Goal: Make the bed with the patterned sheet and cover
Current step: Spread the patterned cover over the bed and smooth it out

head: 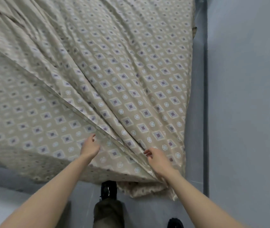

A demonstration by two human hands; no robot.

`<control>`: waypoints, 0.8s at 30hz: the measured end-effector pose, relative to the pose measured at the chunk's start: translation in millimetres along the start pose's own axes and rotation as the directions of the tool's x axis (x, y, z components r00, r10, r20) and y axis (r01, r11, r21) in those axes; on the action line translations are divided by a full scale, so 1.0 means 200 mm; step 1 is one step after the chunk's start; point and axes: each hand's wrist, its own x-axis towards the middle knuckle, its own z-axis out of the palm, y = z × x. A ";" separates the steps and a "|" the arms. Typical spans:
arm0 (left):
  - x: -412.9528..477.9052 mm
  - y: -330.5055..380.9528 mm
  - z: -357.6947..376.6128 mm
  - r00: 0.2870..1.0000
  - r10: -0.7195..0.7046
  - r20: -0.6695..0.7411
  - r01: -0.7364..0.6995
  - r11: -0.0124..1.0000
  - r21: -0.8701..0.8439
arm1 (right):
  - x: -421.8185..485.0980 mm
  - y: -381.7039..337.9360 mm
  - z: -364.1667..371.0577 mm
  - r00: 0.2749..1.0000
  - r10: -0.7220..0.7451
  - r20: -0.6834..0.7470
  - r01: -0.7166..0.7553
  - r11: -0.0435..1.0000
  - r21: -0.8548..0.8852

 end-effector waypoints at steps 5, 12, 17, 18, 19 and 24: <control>0.40 0.02 -0.25 0.921 0.376 0.103 -0.370 0.759 0.536 | 0.29 -0.29 0.23 0.998 -0.013 -0.063 0.013 1.000 -0.011; 0.89 0.09 -0.38 0.803 0.567 0.183 -0.417 0.316 0.852 | 0.58 -0.49 0.40 0.999 -0.010 -0.040 0.003 0.983 -0.183; 1.02 0.13 -0.47 0.744 0.627 0.231 -0.402 0.144 0.904 | 0.67 -0.57 0.41 0.991 0.136 0.010 -0.126 0.941 -0.313; 1.02 0.13 -0.47 0.736 0.628 0.251 -0.415 0.126 0.901 | 0.68 -0.58 0.40 0.988 0.152 0.030 -0.134 0.933 -0.333; 1.02 0.13 -0.49 0.740 0.618 0.266 -0.422 0.120 0.898 | 0.69 -0.59 0.41 0.985 0.164 0.051 -0.136 0.925 -0.354; 1.00 0.10 -0.61 0.782 0.560 0.273 -0.433 0.173 0.885 | 0.67 -0.62 0.44 0.986 0.161 0.043 -0.130 0.904 -0.408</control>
